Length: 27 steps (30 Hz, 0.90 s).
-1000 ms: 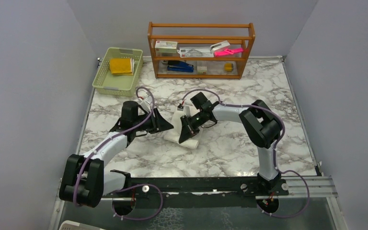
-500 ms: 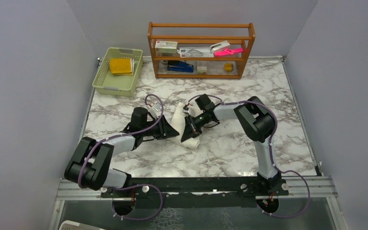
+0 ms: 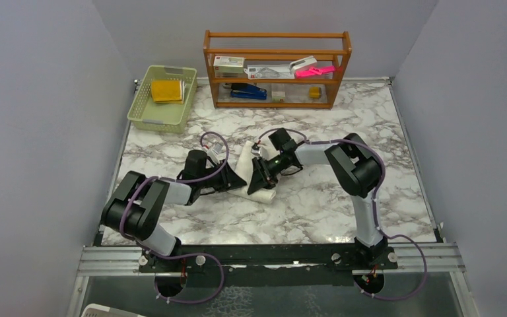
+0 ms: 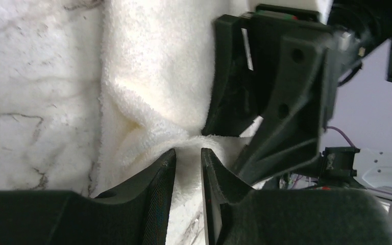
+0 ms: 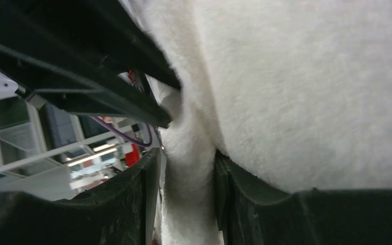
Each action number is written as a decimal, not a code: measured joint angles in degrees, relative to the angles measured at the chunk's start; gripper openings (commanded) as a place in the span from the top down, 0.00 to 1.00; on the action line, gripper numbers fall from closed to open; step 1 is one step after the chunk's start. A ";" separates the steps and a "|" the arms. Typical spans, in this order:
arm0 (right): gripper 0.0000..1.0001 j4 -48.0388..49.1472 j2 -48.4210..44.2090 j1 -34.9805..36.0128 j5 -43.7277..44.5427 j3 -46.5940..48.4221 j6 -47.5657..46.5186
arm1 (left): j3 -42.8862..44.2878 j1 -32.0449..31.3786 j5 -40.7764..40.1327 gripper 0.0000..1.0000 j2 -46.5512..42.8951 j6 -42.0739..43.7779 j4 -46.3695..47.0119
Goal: Roll the towels
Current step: Roll the towel at the center of the board.
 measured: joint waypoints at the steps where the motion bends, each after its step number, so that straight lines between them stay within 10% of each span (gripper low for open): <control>1: 0.47 -0.39 -0.74 0.11 0.55 0.00 -0.52 | 0.13 0.00 -0.42 0.72 0.44 0.17 0.46; 12: 0.45 -0.79 -20.00 -0.04 24.41 -7.65 -12.22 | -0.66 0.00 -2.08 0.73 3.56 1.79 6.40; 18: 0.20 16.24 -39.19 2.14 34.03 -25.14 -18.45 | -0.76 -0.02 -2.05 0.73 4.28 2.16 7.65; 27: 0.20 36.81 -42.97 17.57 38.77 -37.31 -37.44 | -0.44 -0.26 -1.92 0.73 5.51 2.54 8.96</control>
